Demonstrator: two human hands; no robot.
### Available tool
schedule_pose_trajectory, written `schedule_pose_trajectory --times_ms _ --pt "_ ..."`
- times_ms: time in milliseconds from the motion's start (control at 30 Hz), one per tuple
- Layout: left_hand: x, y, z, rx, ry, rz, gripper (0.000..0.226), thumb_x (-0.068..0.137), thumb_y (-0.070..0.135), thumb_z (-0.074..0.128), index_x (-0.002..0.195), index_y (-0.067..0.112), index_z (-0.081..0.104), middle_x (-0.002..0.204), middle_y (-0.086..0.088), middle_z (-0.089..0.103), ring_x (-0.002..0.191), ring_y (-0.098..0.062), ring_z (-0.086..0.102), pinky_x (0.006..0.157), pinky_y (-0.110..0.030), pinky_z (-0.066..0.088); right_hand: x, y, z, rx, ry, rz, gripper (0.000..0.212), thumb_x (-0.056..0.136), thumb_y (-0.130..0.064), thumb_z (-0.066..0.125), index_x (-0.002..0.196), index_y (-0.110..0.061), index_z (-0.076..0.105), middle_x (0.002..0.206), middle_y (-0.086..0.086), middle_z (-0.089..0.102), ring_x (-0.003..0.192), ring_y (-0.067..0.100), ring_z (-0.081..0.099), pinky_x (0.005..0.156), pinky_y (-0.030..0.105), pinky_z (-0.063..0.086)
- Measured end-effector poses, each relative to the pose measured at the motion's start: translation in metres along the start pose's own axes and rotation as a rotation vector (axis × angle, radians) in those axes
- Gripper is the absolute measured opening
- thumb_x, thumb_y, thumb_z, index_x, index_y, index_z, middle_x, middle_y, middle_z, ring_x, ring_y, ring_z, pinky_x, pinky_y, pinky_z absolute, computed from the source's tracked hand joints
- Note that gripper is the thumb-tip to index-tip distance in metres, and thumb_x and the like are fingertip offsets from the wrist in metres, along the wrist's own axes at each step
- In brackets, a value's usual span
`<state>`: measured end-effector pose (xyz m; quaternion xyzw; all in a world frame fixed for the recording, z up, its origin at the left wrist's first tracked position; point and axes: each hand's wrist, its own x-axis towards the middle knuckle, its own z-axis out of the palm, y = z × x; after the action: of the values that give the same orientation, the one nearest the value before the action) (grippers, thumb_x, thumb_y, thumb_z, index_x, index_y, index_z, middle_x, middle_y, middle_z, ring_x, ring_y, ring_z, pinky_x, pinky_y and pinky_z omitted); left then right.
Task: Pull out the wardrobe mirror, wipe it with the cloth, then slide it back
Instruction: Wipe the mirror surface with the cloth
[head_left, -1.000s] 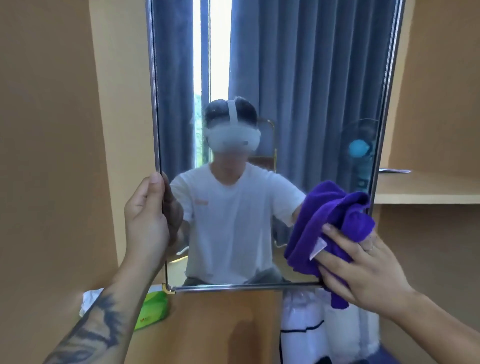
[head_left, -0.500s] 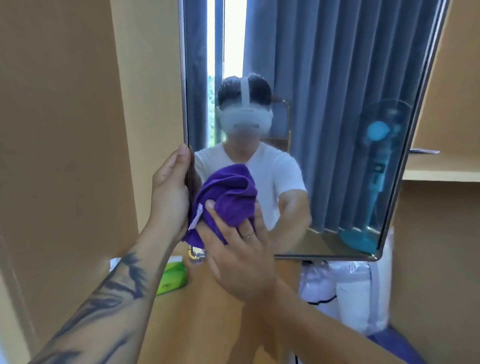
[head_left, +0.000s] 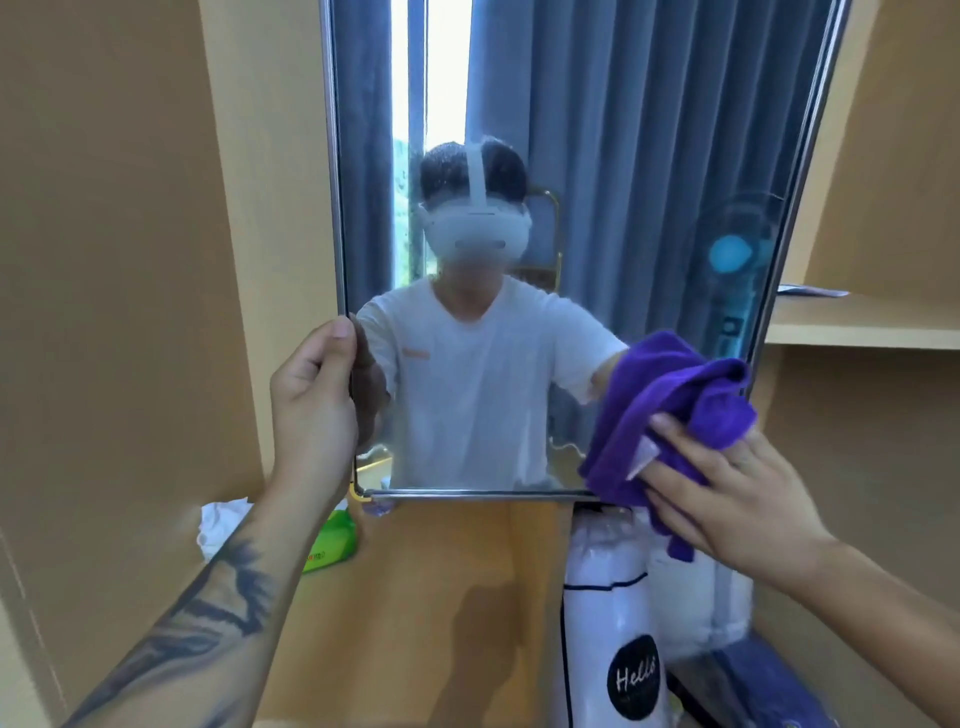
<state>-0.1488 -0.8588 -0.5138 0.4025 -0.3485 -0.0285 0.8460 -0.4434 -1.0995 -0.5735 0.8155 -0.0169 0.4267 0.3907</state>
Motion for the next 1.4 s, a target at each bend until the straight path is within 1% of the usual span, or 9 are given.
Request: schedule_pose_trajectory --times_ms 200,333,400,500,633,767,1000,1233,1400 --pt "-0.016 -0.006 -0.009 0.031 -0.018 -0.044 0.040 0.091 0.061 0.065 0.080 0.023 0.059 0.079 -0.005 0.046 0.071 -0.019 0.042 0.061 -0.031 0.029 0.010 -0.034 0.001 0.032 0.031 0.224 0.024 0.097 -0.025 0.054 0.120 -0.017 0.059 0.157 0.018 0.038 0.119 0.041 0.049 0.111 0.054 0.029" --pt "-0.018 0.001 -0.008 -0.008 -0.031 -0.113 0.031 0.090 0.061 0.071 0.080 0.032 0.063 0.081 0.000 0.046 0.073 -0.016 0.040 0.061 -0.030 0.024 0.079 -0.109 0.020 0.132 0.098 0.230 0.035 0.094 -0.023 0.053 0.128 -0.025 0.060 0.165 0.005 0.040 0.110 0.034 0.060 0.105 0.054 0.043" --pt "-0.017 0.002 -0.010 -0.032 -0.060 -0.135 0.030 0.096 0.053 0.070 0.081 0.028 0.065 0.075 0.001 0.047 0.066 -0.013 0.040 0.058 -0.029 0.029 0.119 -0.155 0.031 0.200 0.158 0.170 0.037 0.099 -0.021 0.050 0.131 -0.025 0.068 0.161 0.000 0.047 0.108 0.030 0.056 0.115 0.055 0.040" --pt "-0.018 0.006 -0.015 -0.030 -0.106 -0.162 0.029 0.098 0.047 0.060 0.083 0.028 0.077 0.058 0.003 0.054 0.035 -0.008 0.039 0.034 -0.017 0.035 0.154 -0.197 0.042 0.239 0.153 0.074 0.036 0.094 -0.018 0.060 0.127 -0.021 0.073 0.148 0.002 0.062 0.130 0.031 0.059 0.122 0.058 0.034" --pt "-0.016 0.010 -0.017 -0.104 -0.173 -0.165 0.025 0.097 0.042 0.064 0.081 0.024 0.069 0.070 -0.004 0.052 0.061 -0.009 0.046 0.059 -0.020 0.047 0.133 -0.166 0.038 0.143 0.127 -0.058 0.048 0.097 -0.019 0.057 0.144 -0.021 0.063 0.149 -0.001 0.061 0.139 0.029 0.054 0.122 0.056 0.034" --pt "-0.016 0.008 -0.014 -0.062 -0.134 -0.149 0.026 0.091 0.048 0.066 0.078 0.029 0.077 0.068 0.009 0.060 0.061 -0.004 0.054 0.052 -0.015 0.046 0.085 -0.094 0.024 0.085 0.114 -0.151 0.049 0.095 -0.019 0.058 0.143 -0.024 0.062 0.154 -0.002 0.057 0.134 0.028 0.060 0.120 0.056 0.038" --pt "-0.016 0.002 -0.011 -0.032 -0.070 -0.134 0.041 0.075 0.072 0.077 0.084 0.032 0.079 0.073 0.013 0.066 0.063 -0.007 0.060 0.052 -0.015 0.046 -0.012 0.009 0.000 -0.025 -0.041 -0.221 0.053 0.102 -0.015 0.048 0.154 -0.017 0.040 0.166 0.007 0.031 0.146 0.036 0.035 0.125 0.059 0.026" --pt "-0.022 0.006 -0.013 -0.030 -0.061 -0.155 0.028 0.094 0.057 0.069 0.084 0.034 0.079 0.074 0.016 0.065 0.066 -0.003 0.059 0.053 -0.014 0.046 0.019 -0.044 0.003 0.036 -0.032 -0.007 0.053 0.092 -0.026 0.063 0.144 -0.017 0.053 0.159 0.008 0.041 0.138 0.038 0.047 0.117 0.060 0.035" --pt "-0.021 0.008 -0.012 -0.031 -0.044 -0.174 0.029 0.092 0.057 0.071 0.077 0.033 0.075 0.069 0.012 0.056 0.067 -0.011 0.045 0.050 -0.020 0.037 0.093 -0.108 0.010 0.086 0.097 0.036 0.047 0.091 -0.027 0.067 0.138 -0.020 0.067 0.155 0.002 0.054 0.131 0.032 0.061 0.120 0.059 0.035"
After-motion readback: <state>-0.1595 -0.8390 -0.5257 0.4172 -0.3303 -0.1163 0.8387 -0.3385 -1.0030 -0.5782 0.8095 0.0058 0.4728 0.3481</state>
